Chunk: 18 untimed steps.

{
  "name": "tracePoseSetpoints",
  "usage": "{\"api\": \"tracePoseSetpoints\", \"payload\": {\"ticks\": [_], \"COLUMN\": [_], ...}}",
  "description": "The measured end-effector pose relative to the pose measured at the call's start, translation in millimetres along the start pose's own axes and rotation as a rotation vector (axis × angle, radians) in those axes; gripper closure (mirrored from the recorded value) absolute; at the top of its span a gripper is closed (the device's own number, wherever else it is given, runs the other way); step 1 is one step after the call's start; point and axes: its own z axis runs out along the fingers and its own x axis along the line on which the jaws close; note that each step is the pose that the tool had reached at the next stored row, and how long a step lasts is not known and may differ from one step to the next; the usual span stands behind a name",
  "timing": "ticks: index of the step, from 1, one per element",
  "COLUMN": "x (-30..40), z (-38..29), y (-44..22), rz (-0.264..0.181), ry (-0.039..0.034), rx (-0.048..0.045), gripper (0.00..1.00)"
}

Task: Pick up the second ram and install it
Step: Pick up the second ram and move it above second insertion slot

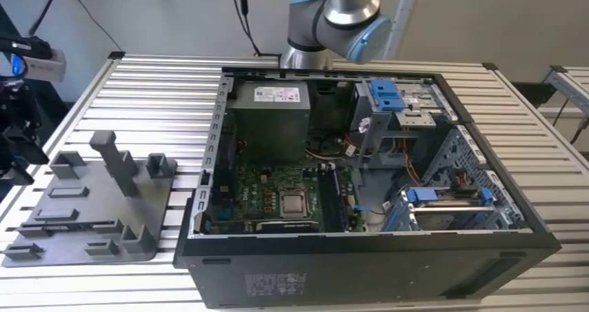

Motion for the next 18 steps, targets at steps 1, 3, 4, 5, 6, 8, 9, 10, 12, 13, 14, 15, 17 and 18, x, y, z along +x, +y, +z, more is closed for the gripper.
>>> {"api": "tracePoseSetpoints", "payload": {"ticks": [1,3,4,5,6,8,9,10,12,13,14,15,17,18], "x": [0.0,0.1,0.0,0.0,-0.3,-0.4,-0.4,-0.4,-0.4,-0.4,-0.3,-0.4,-0.4,-0.3], "z": [1.7,5.3,6.9,7.9,8.8,9.5,9.9,10.5,13.3,14.7,16.4,18.0,21.6,23.2], "y": [0.0,0.2,0.5,1.1,1.5,1.5,1.5,1.6,1.6,1.6,1.6,1.6,1.6,1.6], "rz": [-0.002,-0.006,-0.007,-0.007,-0.007,-0.007,-0.007,-0.007,-0.007,-0.007,-0.007,-0.007,-0.007,-0.007], "ry": [0.0000,0.0000,-0.0001,-0.0011,-0.0016,-0.0025,-0.0025,-0.0026,-0.0026,-0.0025,-0.0025,-0.0025,-0.0025,-0.0025], "rx": [-0.0002,-0.0003,-0.0002,-0.0004,-0.0002,-0.0016,-0.0030,-0.0036,-0.0041,-0.0053,-0.0068,-0.0081,-0.0099,-0.0112], "gripper": [0.58,0.58,0.58,0.58,0.58,0.58,0.58,0.58,0.58,0.58,0.58,0.58,0.58,0.58]}}
